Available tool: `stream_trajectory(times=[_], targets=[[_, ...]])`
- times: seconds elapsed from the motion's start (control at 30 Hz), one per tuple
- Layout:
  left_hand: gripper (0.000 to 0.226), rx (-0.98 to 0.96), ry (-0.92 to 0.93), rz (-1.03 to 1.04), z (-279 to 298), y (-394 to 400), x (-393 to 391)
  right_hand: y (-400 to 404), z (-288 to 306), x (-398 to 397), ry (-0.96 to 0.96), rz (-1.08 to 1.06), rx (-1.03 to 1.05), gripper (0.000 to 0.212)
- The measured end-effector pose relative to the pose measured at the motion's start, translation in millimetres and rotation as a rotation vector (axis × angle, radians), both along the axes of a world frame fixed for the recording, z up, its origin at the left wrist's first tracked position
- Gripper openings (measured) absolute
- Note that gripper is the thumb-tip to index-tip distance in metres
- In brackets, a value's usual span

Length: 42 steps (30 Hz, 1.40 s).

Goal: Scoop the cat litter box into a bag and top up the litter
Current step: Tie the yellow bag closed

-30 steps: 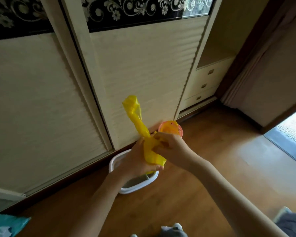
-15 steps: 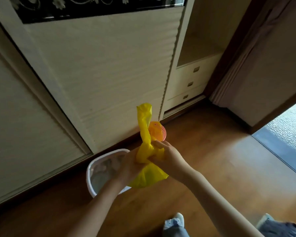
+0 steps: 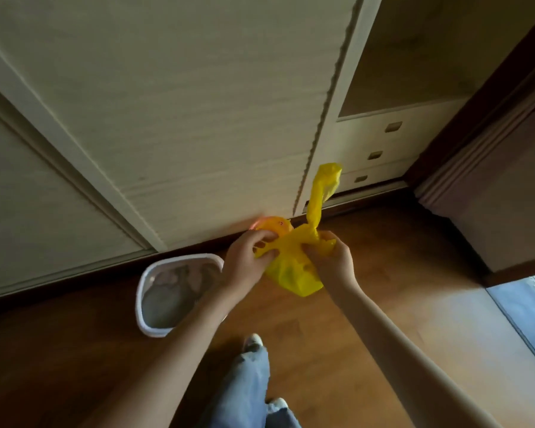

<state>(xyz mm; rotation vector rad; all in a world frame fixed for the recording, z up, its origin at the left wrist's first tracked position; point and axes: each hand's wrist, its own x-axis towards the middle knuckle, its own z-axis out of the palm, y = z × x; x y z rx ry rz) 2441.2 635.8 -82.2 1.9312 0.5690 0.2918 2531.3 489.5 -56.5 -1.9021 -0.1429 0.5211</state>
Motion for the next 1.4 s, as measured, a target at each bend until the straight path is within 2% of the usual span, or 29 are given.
stream_trajectory(times=[0.13,0.3,0.5,0.57,0.8,0.9,1.0,1.17,1.3,1.4], targets=[[0.021,-0.030,0.006,0.003,-27,15,59,25,-21,57,0.153,-0.099,0.066,0.020],[0.019,-0.189,0.034,0.024,-83,25,129,61,-73,124,0.248,-0.139,0.070,0.016],[0.033,-0.437,0.117,0.124,-138,24,196,101,-147,189,0.361,-0.176,0.097,0.014],[0.036,-0.510,0.141,0.165,-164,26,217,110,-180,212,0.398,-0.173,0.086,0.013],[0.036,-0.553,0.193,0.355,-294,48,287,146,-315,284,0.512,-0.114,0.024,0.014],[0.037,-0.672,0.215,0.442,-355,59,306,163,-380,305,0.514,-0.035,-0.049,0.019],[0.031,-0.645,0.267,0.501,-414,71,318,178,-447,319,0.557,-0.007,-0.091,0.023],[0.027,-0.725,0.305,0.540,-502,93,327,198,-542,328,0.613,0.012,-0.178,0.039],[0.023,-0.767,0.353,0.556,-551,107,333,206,-600,328,0.603,0.090,-0.239,0.033],[0.027,-0.784,0.427,0.574,-587,113,331,212,-627,329,0.609,0.141,-0.268,0.020]])
